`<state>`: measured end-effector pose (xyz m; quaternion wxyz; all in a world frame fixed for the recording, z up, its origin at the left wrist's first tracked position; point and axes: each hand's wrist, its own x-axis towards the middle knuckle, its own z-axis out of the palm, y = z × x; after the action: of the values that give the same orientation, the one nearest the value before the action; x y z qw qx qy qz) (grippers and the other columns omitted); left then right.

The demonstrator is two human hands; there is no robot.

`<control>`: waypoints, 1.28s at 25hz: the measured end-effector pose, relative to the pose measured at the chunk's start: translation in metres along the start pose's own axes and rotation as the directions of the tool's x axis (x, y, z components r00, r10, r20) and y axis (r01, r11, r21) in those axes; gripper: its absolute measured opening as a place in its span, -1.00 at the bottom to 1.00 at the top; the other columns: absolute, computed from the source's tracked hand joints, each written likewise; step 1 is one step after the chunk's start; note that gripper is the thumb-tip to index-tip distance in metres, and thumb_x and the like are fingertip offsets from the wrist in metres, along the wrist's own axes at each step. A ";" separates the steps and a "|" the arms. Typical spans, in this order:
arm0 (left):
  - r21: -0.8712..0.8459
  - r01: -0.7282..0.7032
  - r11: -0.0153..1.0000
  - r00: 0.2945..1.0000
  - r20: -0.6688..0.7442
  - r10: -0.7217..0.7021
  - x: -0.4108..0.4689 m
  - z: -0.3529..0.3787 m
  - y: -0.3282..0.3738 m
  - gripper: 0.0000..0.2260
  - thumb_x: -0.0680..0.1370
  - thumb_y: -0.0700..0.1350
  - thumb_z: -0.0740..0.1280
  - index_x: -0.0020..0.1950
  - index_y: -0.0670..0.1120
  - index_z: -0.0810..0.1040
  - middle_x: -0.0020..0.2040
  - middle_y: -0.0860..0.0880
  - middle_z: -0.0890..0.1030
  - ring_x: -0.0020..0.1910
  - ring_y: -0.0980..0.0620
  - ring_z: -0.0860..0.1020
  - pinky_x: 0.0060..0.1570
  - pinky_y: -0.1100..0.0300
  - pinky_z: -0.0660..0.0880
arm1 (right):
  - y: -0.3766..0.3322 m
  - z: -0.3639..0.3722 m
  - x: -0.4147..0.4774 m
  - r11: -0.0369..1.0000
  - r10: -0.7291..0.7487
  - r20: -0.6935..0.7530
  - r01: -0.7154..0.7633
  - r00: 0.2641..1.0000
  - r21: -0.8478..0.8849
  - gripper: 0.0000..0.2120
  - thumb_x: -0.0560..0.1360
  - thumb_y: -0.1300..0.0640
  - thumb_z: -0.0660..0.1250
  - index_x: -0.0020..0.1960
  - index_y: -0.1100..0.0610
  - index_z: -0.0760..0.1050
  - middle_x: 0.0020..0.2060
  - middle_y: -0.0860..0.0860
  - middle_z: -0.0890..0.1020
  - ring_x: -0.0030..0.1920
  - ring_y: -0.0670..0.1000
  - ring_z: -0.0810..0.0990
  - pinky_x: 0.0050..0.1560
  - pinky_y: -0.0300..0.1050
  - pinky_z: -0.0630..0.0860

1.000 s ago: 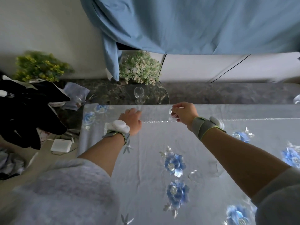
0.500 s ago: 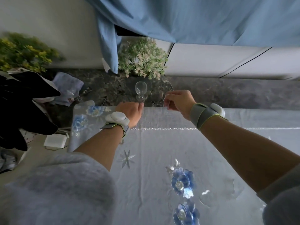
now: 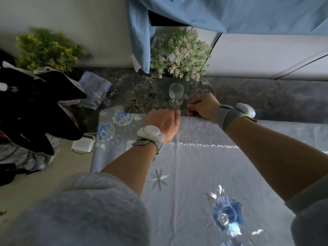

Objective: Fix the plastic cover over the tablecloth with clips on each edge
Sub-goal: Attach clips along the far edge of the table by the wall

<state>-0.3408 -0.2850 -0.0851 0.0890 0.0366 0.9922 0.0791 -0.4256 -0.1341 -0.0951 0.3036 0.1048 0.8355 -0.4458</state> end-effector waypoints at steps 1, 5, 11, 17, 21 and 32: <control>-0.008 0.001 1.000 1.000 -0.004 -0.001 -0.001 0.000 0.000 -0.55 0.67 0.06 -0.08 -0.33 -0.03 0.36 -0.36 -0.03 0.55 -0.39 -0.07 0.45 -0.21 0.12 0.32 | 0.001 -0.001 0.002 1.000 0.009 0.018 -0.010 1.000 0.010 -0.90 0.42 0.22 0.48 -0.14 0.27 0.68 -0.18 0.21 0.72 -0.10 0.18 0.70 0.06 0.12 0.63; -0.025 -0.013 1.000 1.000 0.002 0.014 -0.001 -0.001 -0.001 -0.55 0.67 0.06 -0.09 -0.39 0.00 0.26 -0.47 0.07 0.33 -0.43 -0.05 0.39 -0.17 0.11 0.34 | 0.003 -0.010 0.003 0.985 0.068 0.081 -0.080 0.994 0.152 -0.85 0.39 0.21 0.50 -0.11 0.29 0.66 -0.15 0.22 0.71 -0.05 0.23 0.69 0.12 0.18 0.60; -0.018 0.006 1.000 1.000 -0.008 -0.006 -0.002 -0.003 0.001 -0.54 0.67 0.05 -0.09 -0.35 -0.03 0.34 -0.40 0.03 0.40 -0.41 -0.05 0.44 -0.22 0.14 0.34 | -0.005 -0.017 -0.023 0.984 -0.026 0.023 0.022 0.999 0.178 -0.79 0.44 0.22 0.46 -0.01 0.34 0.63 -0.28 0.10 0.65 -0.38 -0.06 0.60 -0.33 -0.32 0.58; -0.005 0.017 1.000 1.000 -0.001 -0.017 -0.002 -0.003 0.003 -0.51 0.67 0.07 -0.11 -0.42 -0.03 0.26 -0.47 0.06 0.33 -0.44 -0.03 0.44 -0.24 0.15 0.38 | -0.006 -0.020 -0.049 0.984 -0.124 0.001 0.123 0.992 0.129 -0.95 0.44 0.25 0.46 -0.11 0.23 0.64 -0.33 0.04 0.66 -0.44 -0.17 0.61 -0.37 -0.34 0.58; -0.013 0.011 1.000 1.000 -0.002 -0.011 -0.002 -0.002 0.002 -0.51 0.67 0.06 -0.10 -0.41 -0.02 0.28 -0.43 0.04 0.39 -0.42 -0.05 0.48 -0.25 0.15 0.39 | 0.003 -0.017 -0.053 0.979 -0.177 -0.064 0.182 0.982 0.091 -0.92 0.43 0.20 0.48 -0.22 0.06 0.64 -0.29 0.07 0.71 -0.27 0.03 0.70 -0.08 -0.06 0.68; -0.018 0.018 1.000 1.000 -0.003 -0.018 -0.002 -0.002 0.002 -0.50 0.67 0.06 -0.10 -0.34 -0.06 0.42 -0.41 0.02 0.46 -0.42 -0.04 0.48 -0.23 0.13 0.41 | 0.010 -0.030 -0.036 0.974 -0.208 -0.015 0.205 0.978 -0.096 -0.80 0.46 0.06 0.45 0.00 0.16 0.69 -0.35 -0.01 0.63 -0.51 -0.20 0.43 -0.46 -0.36 0.40</control>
<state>-0.3391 -0.2831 -0.0822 0.0884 0.0266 0.9919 0.0874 -0.4046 -0.1009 -0.0679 0.2497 0.0087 0.8656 -0.4339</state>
